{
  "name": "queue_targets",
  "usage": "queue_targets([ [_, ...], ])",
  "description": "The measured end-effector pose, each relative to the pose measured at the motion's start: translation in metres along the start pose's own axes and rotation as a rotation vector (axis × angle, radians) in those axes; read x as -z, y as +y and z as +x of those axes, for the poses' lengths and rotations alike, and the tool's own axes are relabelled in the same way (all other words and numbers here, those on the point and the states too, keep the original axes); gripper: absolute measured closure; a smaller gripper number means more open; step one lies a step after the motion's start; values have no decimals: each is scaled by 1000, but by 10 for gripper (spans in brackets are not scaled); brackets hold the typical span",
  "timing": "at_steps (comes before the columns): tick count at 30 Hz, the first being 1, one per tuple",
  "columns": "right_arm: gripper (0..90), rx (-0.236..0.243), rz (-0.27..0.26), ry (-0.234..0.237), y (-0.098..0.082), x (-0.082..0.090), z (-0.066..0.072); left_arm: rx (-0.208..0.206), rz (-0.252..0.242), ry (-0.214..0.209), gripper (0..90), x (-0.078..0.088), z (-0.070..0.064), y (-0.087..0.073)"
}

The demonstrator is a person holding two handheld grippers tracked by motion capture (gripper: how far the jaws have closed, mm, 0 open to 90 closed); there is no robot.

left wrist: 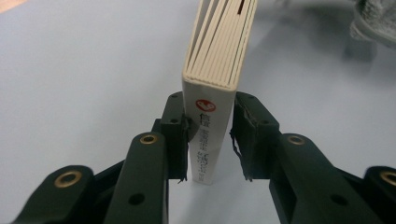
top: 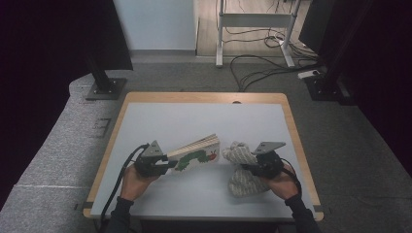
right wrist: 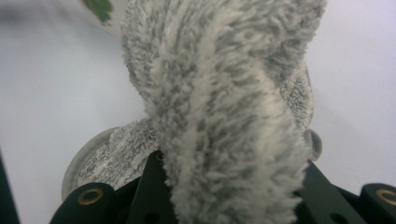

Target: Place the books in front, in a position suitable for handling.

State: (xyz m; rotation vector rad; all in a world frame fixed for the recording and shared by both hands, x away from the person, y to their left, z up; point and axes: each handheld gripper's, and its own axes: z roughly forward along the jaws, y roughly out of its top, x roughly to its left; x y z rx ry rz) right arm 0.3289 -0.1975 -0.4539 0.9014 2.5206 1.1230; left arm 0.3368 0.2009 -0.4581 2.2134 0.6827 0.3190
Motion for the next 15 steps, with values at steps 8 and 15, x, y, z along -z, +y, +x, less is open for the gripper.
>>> queue_targets([
  [8, 706, 54, 12, 63, 15, -23, 19, -1, -1, 2, 663, 0, 0, 0],
  [15, 706, 102, 22, 110, 31, -45, 38, -2, 0, 2, 663, 0, 0, 0],
])
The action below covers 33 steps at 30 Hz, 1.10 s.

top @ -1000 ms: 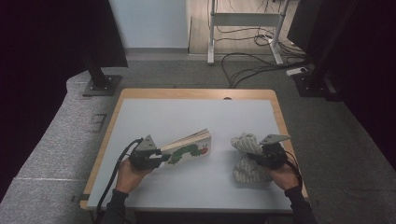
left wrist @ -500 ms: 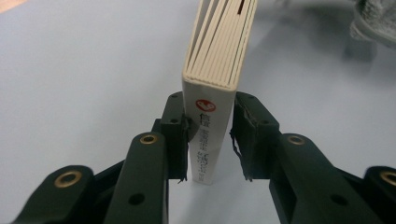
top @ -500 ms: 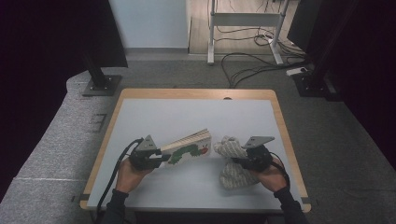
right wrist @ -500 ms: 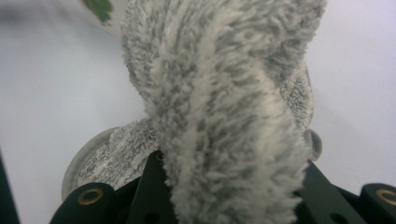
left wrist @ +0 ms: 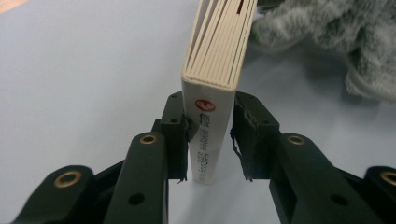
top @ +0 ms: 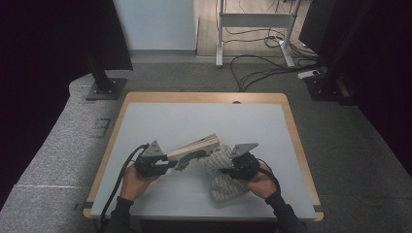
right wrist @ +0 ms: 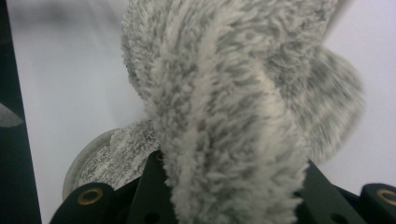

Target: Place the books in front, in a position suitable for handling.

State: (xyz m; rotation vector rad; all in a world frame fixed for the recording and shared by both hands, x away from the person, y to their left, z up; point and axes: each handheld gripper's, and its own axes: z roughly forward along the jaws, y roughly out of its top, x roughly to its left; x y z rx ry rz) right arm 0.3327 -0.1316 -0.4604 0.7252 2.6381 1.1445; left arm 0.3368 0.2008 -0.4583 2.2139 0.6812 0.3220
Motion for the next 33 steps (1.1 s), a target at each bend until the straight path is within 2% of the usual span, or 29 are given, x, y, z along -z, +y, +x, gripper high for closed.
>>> queue_targets([
  [16, 705, 84, 27, 79, 34, -58, 24, -1, 0, 1, 663, 0, 0, 0],
  [20, 701, 103, 34, 89, 39, -72, 30, -3, 1, 2, 663, 0, 0, 0],
  [24, 681, 106, 61, 94, 36, -87, 33, -5, 2, 2, 663, 0, 0, 0],
  [28, 611, 93, 73, 103, 29, -95, 31, -6, 2, 1, 662, 0, 0, 0],
  [33, 438, 89, 59, 97, 32, -86, 30, -9, 8, 2, 659, 0, 0, 0],
])
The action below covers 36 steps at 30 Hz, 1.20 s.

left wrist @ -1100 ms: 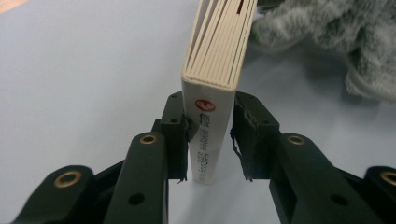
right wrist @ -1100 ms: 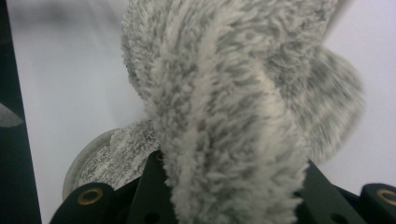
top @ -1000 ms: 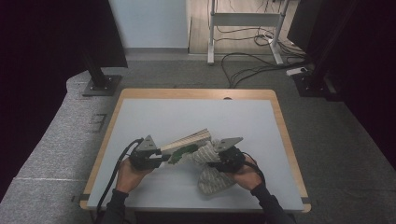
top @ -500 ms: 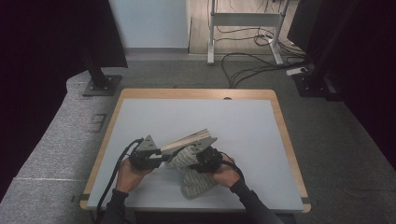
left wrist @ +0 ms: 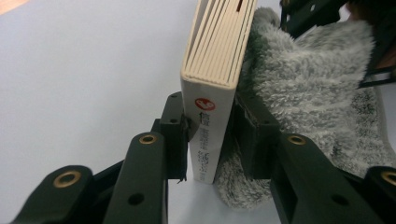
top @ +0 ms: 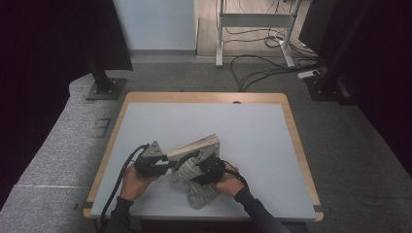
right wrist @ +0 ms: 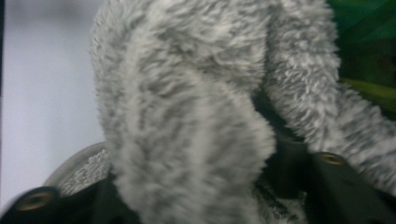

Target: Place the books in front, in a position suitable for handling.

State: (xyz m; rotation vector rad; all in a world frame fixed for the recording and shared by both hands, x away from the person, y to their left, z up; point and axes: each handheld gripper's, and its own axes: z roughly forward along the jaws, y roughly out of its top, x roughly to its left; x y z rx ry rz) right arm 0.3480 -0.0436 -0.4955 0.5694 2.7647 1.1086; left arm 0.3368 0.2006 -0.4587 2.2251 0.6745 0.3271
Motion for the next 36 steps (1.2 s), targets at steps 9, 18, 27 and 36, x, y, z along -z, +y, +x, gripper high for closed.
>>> queue_targets([
  [9, 289, 2, -32, 1, 1, 23, 4, 0, 9, 2, 650, -2, 0, 0],
  [18, 250, -8, -46, 10, -3, 43, 7, 3, 4, 4, 649, -1, 0, 0],
  [27, 216, -24, -63, 1, -9, 64, 7, 6, 3, 3, 649, -1, 1, 0],
  [36, 203, -59, -101, -72, -16, 95, -10, 7, 1, 1, 650, -1, 1, 0],
])
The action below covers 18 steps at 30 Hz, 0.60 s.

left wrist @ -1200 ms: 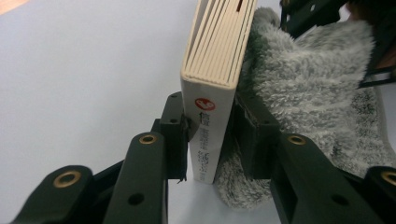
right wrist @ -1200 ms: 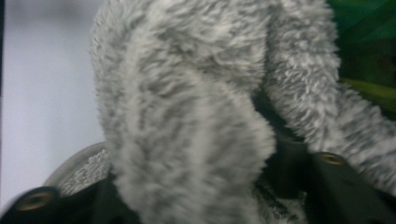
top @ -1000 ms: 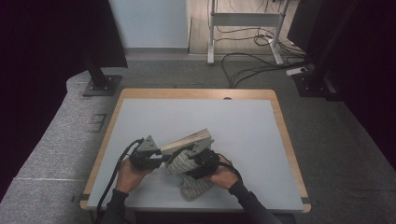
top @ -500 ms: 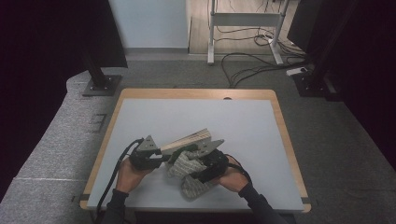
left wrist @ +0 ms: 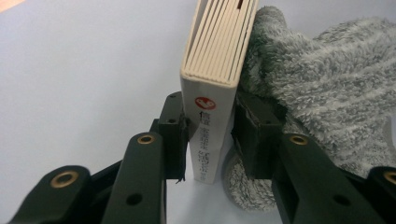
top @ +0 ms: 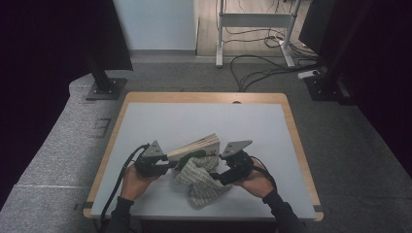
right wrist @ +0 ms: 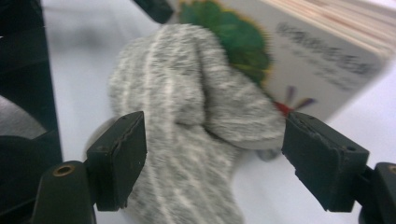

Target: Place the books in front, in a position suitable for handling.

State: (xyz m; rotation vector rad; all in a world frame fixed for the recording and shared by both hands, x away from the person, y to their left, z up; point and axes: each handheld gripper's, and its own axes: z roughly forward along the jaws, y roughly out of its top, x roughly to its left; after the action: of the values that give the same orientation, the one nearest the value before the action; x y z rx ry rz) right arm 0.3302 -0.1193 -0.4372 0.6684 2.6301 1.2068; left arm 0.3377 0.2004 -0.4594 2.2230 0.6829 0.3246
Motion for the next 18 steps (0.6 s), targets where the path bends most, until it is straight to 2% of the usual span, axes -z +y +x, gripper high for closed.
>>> queue_targets([
  [5, 191, -23, -6, -52, -2, 3, -17, 0, -1, -1, 651, 0, 0, 0],
  [10, 187, -71, -15, -89, -5, -5, -39, 0, 0, -2, 651, 1, 0, 0],
  [18, 181, -78, -26, -75, 4, -32, -57, -3, 1, -1, 650, 1, 0, 0],
])
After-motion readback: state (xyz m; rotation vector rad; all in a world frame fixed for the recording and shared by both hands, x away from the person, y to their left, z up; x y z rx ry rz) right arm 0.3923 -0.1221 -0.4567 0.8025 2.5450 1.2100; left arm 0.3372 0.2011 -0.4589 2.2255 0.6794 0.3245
